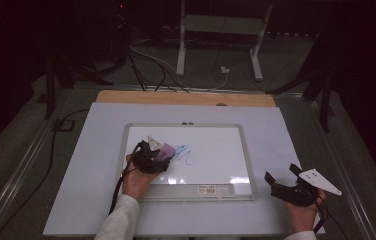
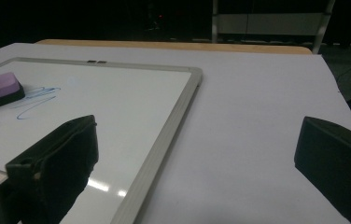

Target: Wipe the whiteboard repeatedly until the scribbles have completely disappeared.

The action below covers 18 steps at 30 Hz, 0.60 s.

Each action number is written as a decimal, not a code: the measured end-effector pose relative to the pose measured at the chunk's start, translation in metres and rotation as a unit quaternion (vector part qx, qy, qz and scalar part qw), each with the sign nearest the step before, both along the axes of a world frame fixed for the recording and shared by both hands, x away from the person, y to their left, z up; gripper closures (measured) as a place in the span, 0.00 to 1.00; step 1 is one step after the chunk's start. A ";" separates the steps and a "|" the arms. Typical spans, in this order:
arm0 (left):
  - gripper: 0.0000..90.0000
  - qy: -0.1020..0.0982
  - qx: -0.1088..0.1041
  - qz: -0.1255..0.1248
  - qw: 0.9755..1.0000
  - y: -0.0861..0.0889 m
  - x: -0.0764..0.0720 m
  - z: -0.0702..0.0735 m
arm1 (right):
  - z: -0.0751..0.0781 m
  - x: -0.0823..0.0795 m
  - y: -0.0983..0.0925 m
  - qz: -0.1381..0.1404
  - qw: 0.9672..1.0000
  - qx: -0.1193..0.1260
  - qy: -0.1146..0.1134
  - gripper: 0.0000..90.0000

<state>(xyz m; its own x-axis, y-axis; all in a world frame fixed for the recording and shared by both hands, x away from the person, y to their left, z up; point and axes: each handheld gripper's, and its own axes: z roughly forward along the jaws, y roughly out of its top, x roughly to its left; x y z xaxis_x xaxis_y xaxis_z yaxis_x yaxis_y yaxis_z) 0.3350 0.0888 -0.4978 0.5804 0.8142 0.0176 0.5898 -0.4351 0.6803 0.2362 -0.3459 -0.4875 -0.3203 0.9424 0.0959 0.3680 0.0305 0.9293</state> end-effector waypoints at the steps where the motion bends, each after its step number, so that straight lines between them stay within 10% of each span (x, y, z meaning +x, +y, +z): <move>1: 0.47 0.000 0.000 -0.007 1.000 -0.004 -0.001 0.000 | 0.000 0.000 0.000 0.000 1.000 -0.001 0.000 0.00; 7: 0.47 0.003 -0.006 -0.029 1.000 -0.017 -0.004 0.000 | 0.000 0.000 0.000 0.000 1.000 -0.004 0.000 0.00; 18: 0.47 0.000 0.008 0.017 1.000 -0.010 0.003 0.001 | 0.000 0.001 -0.002 -0.003 1.000 -0.002 -0.001 0.00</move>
<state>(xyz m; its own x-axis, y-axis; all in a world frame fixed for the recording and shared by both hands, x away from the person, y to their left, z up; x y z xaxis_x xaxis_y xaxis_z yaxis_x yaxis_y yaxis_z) 0.3378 0.0783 -0.4967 0.5518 0.8334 0.0304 0.6050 -0.4251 0.6733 0.2371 -0.3474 -0.4877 -0.3139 0.9450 0.0922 0.3671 0.0312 0.9297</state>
